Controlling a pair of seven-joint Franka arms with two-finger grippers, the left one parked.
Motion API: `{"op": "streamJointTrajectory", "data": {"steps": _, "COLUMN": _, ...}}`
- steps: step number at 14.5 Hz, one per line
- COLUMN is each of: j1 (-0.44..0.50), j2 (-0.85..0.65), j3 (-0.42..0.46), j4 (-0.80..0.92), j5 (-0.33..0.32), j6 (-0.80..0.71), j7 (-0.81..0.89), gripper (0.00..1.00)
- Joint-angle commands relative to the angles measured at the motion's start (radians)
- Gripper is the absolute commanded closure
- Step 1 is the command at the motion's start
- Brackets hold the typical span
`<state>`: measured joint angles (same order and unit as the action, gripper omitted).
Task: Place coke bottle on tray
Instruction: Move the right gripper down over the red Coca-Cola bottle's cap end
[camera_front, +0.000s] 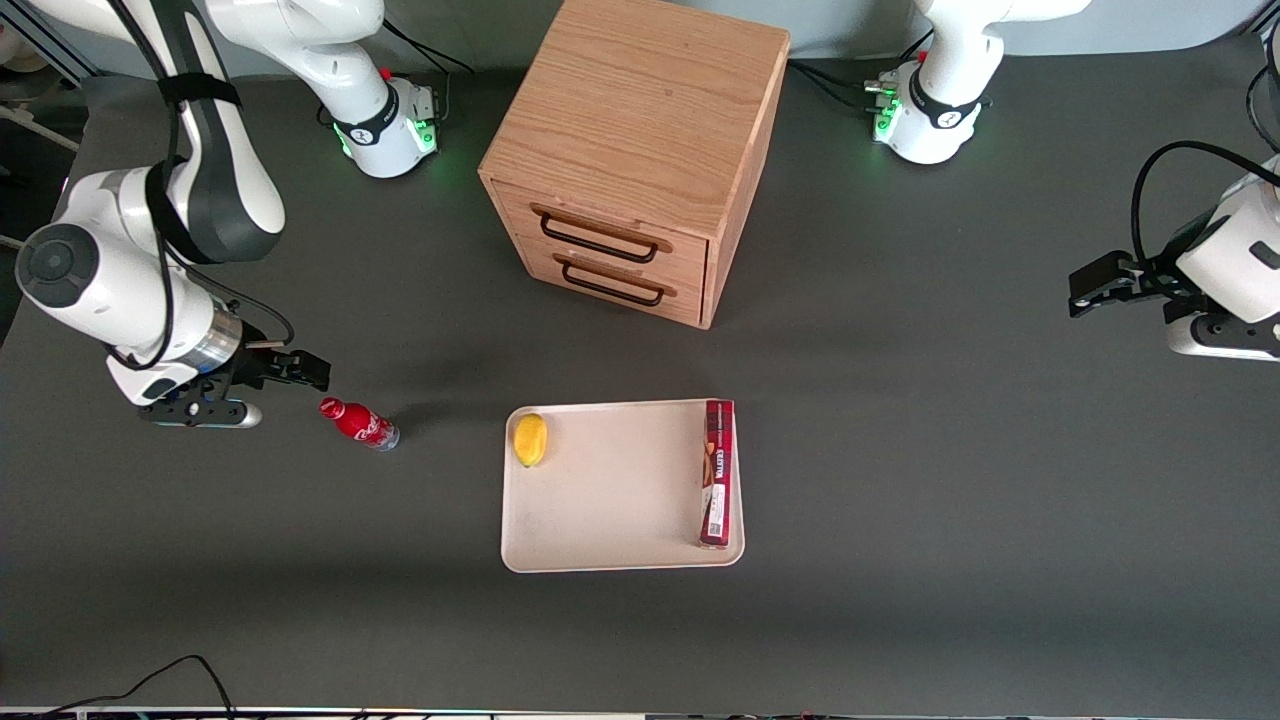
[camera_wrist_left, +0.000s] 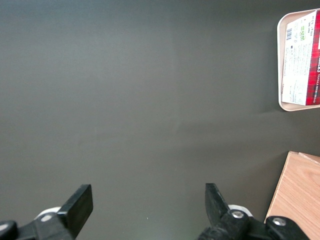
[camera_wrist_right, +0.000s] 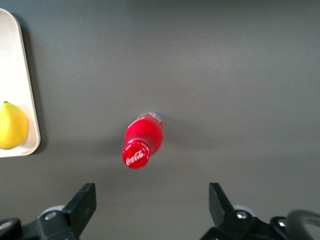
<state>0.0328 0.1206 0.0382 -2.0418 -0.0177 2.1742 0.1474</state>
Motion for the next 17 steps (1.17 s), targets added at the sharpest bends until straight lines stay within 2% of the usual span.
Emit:
{"op": "streamJointTrajectory", "data": {"steps": 1, "j1": -0.002, "j2": -0.026, "j3": 0.006, "j4": -0.098, "j5": 0.016, "j6": 0.128, "j7": -0.02, "gripper": 0.01}}
{"op": "streamJointTrajectory", "data": {"steps": 4, "j1": 0.001, "j2": -0.013, "j3": 0.008, "j4": -0.141, "j5": 0.015, "j6": 0.219, "j7": -0.011, "gripper": 0.03}}
{"op": "streamJointTrajectory", "data": {"steps": 7, "j1": 0.001, "j2": 0.007, "j3": 0.008, "j4": -0.14, "j5": 0.005, "j6": 0.229, "j7": -0.011, "gripper": 0.07}}
{"op": "streamJointTrajectory", "data": {"steps": 12, "j1": 0.004, "j2": 0.037, "j3": 0.008, "j4": -0.123, "j5": 0.005, "j6": 0.256, "j7": -0.009, "gripper": 0.25}}
{"op": "streamJointTrajectory", "data": {"steps": 17, "j1": 0.007, "j2": 0.088, "j3": 0.026, "j4": -0.072, "j5": 0.004, "j6": 0.256, "j7": 0.029, "gripper": 0.25}}
